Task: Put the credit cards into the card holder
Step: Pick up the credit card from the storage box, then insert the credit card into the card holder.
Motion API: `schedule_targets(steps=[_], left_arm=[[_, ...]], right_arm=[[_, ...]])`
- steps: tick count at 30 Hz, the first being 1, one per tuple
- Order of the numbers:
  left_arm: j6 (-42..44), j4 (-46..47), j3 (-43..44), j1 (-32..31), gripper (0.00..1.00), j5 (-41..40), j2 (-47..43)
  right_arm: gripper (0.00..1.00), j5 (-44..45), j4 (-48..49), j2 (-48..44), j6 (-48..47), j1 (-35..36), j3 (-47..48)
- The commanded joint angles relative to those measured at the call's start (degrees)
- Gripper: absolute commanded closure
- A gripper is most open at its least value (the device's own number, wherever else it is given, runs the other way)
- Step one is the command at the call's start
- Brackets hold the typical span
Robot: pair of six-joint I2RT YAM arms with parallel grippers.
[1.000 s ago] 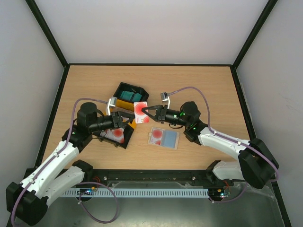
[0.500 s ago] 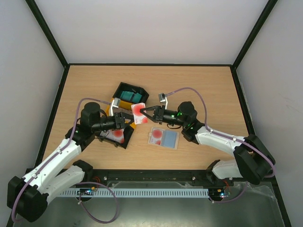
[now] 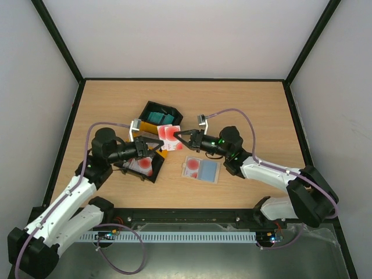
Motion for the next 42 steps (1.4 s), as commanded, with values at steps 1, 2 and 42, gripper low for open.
schedule_targets(steps=[1,2,42], left_arm=[[-1.8,0.2,-0.5,3.1,0.97,-0.4,-2.3],[-1.9,0.1,-0.5,3.7,0.98,-0.1,-2.4],[22.2,-42.2,1.6,3.8,0.90,-22.9,15.9]], right_arm=[[0.96,1.5,2.5,-2.0,0.2,-2.5,-2.3],[0.97,1.4,2.5,-2.3,0.3,-2.9,-2.6],[0.98,5.9,-11.8,-9.4,-9.1,-5.7,-9.2]])
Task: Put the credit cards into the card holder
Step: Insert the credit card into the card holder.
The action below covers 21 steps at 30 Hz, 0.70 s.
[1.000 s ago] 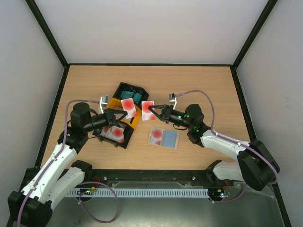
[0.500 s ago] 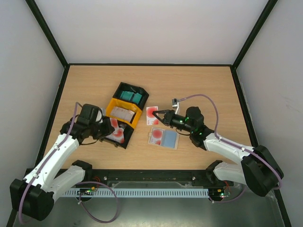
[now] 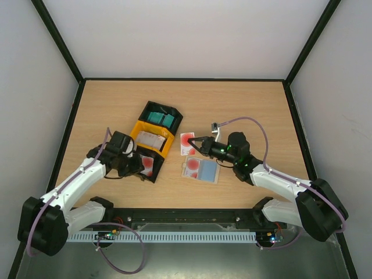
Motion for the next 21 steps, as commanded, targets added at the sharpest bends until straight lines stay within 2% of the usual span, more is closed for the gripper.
schedule_targets(steps=[1,3,6,12,17,21], left_arm=[[1.8,1.9,-1.6,-0.4,0.88,1.7,2.3],[2.1,2.1,-1.6,-0.4,0.84,2.0,3.0],[1.4,1.1,-1.0,-0.4,0.66,-0.1,3.0],[0.5,-2.9,4.7,-1.3,0.51,-8.0,-0.6],[-1.4,6.0,5.8,-4.2,0.37,-0.6,-4.4],[-3.5,17.0,5.8,-10.1,0.25,2.2,-3.8]], right_arm=[[0.98,0.7,0.7,-1.1,-1.0,-0.1,-0.5],[0.98,0.8,0.7,-1.2,-1.1,-0.1,-0.5],[0.98,0.6,0.6,-1.3,-1.0,-0.2,-0.6],[0.98,1.3,-2.6,-2.6,-2.0,-0.2,-0.5],[0.98,4.0,-7.3,-5.6,-3.8,-0.2,-1.0],[0.98,7.0,-10.9,-8.2,-4.1,-0.2,-2.1]])
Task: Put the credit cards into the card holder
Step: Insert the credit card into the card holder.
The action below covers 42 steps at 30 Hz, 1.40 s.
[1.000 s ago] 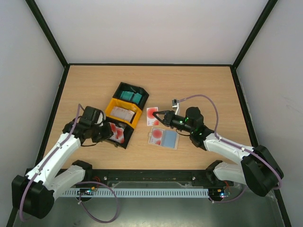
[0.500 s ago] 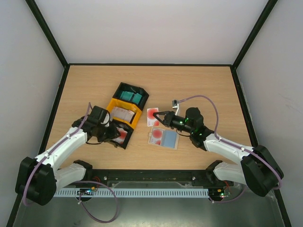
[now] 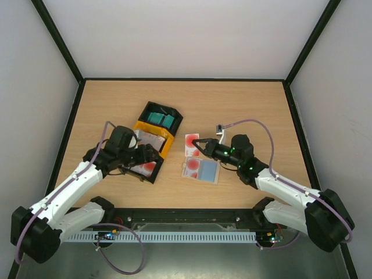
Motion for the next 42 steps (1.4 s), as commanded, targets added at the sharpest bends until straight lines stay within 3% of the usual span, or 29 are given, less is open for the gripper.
schedule_targets(steps=[1,6,13,23,27,33,41,42], left_arm=[[-2.5,12.1,1.1,-5.9,0.23,4.1,1.0],[-3.6,23.5,1.3,-14.5,0.01,1.0,4.5],[-8.5,37.2,-2.6,-19.7,0.00,1.8,8.0],[-21.6,55.2,-10.1,-21.7,0.02,8.1,6.3],[-24.0,58.0,-10.2,-23.1,0.15,10.1,7.5],[-26.0,62.8,-10.7,-23.6,0.47,11.1,8.3],[-24.5,63.8,-10.7,-23.6,0.96,10.5,10.0],[-24.0,63.3,-10.7,-23.6,0.97,10.5,10.2]], right_arm=[[0.98,4.3,-5.0,-3.1,-1.8,-0.1,-1.2],[0.98,6.2,-9.7,-5.4,-1.5,-0.2,-2.3],[0.98,5.8,-9.0,-12.1,0.5,-0.2,-6.2],[0.98,-3.6,7.9,-16.4,6.6,-0.2,-11.1],[0.98,-5.8,12.1,-16.2,8.5,-0.1,-11.2],[0.98,-7.2,14.5,-15.1,9.6,-0.2,-11.6],[0.98,-8.0,15.2,-15.2,10.6,-0.2,-12.7],[0.98,-7.9,14.8,-15.2,10.4,-0.2,-12.8]])
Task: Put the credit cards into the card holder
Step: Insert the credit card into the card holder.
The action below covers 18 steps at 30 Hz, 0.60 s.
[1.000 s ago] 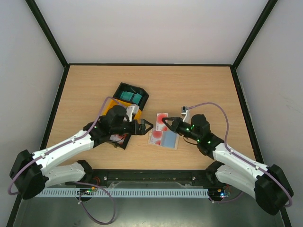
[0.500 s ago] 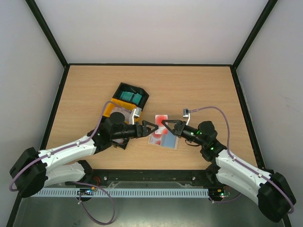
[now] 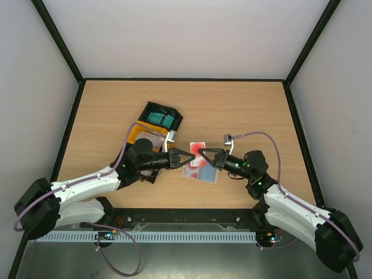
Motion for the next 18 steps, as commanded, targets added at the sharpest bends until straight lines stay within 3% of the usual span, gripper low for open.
schedule_targets(steps=[1,4,7,12,18], left_arm=[[2.5,0.9,-0.5,-0.2,0.97,-0.3,1.0],[6.8,-6.6,0.4,-0.1,0.98,-4.5,0.1],[12.3,-18.0,2.2,-0.1,0.97,-11.1,-0.3],[16.4,-26.4,3.4,0.2,0.97,-16.5,3.5],[18.6,-24.8,7.4,0.1,0.97,-11.2,13.7]], right_arm=[[0.96,-1.4,2.0,-0.2,0.4,-0.1,-0.5],[0.64,1.2,-6.0,-1.7,-3.8,-0.2,0.3],[0.42,9.5,-21.1,-5.7,-10.3,-0.1,1.7],[0.33,24.6,-43.6,-8.0,-18.3,-0.2,4.6],[0.33,30.0,-53.2,3.9,-18.1,0.2,9.6]])
